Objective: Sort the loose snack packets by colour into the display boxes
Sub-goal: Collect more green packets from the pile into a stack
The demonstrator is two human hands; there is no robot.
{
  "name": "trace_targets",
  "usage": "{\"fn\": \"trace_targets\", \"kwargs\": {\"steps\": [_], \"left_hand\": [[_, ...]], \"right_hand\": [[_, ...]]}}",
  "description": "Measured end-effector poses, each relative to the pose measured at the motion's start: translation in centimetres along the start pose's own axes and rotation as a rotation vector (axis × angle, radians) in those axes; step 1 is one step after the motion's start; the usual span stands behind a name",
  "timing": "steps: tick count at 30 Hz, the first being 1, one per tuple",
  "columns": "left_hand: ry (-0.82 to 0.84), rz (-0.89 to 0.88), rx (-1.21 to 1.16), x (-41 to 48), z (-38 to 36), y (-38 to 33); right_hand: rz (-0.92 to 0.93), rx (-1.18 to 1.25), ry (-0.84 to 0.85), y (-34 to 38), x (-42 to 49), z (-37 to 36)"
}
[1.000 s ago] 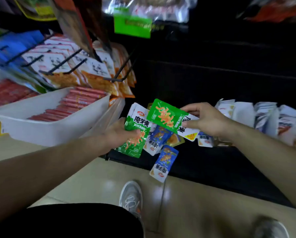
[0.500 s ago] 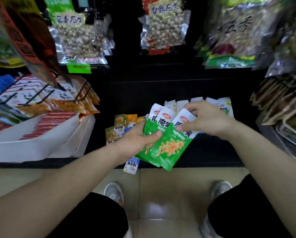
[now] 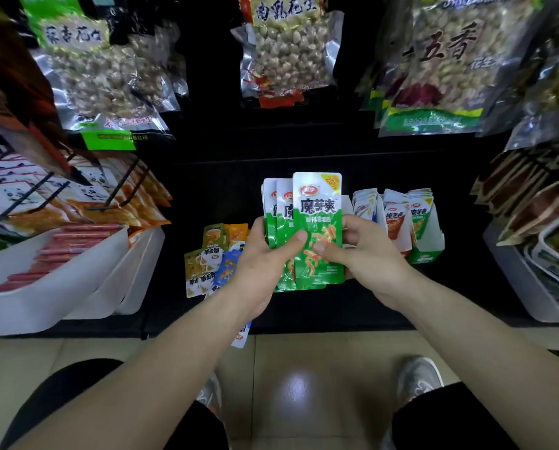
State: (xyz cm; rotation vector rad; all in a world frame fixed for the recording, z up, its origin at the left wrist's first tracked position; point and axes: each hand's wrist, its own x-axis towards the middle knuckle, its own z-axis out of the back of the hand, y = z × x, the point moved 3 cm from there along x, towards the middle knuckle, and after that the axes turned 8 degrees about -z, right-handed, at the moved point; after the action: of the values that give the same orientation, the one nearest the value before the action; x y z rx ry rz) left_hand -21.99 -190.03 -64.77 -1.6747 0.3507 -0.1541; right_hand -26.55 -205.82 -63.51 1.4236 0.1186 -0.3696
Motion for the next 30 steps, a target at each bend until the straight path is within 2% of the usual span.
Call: {"fn": "trace_targets", "kwargs": {"steps": [3, 6, 10, 16, 22, 26, 30], "left_hand": [[0.054, 0.072, -0.109, 1.1, 0.0, 0.0], [0.027, 0.158, -0.208, 2.6, 0.2, 0.3], [0.028, 0.085, -0.014, 3.8, 0.1, 0.1], [0.03, 0.085, -0.01, 4.3, -0.1, 0.4], [0.007, 0.254, -0.246, 4.7, 0.2, 0.9], [-0.005, 0.122, -0.059, 4.4, 0.3, 0.5], [0.015, 0.051, 0.062, 3.8, 0.1, 0.3]], "right_hand": [[-0.062, 0.11, 0.035, -0.2, 1.2, 0.5], [-0.086, 0.149, 0.019, -0.4, 2.2, 1.0], [-0.107, 0.185, 0.021, -0.8, 3.3, 1.4], [-0.108, 0.217, 0.026, -1.0, 4.2, 2.0], [-0.115, 0.199, -0.028, -1.5, 4.3, 2.3], [-0.082, 0.206, -0.053, -1.4, 4.1, 3.0], [-0.038, 0.195, 0.011, -1.2, 3.7, 2.8]]}}
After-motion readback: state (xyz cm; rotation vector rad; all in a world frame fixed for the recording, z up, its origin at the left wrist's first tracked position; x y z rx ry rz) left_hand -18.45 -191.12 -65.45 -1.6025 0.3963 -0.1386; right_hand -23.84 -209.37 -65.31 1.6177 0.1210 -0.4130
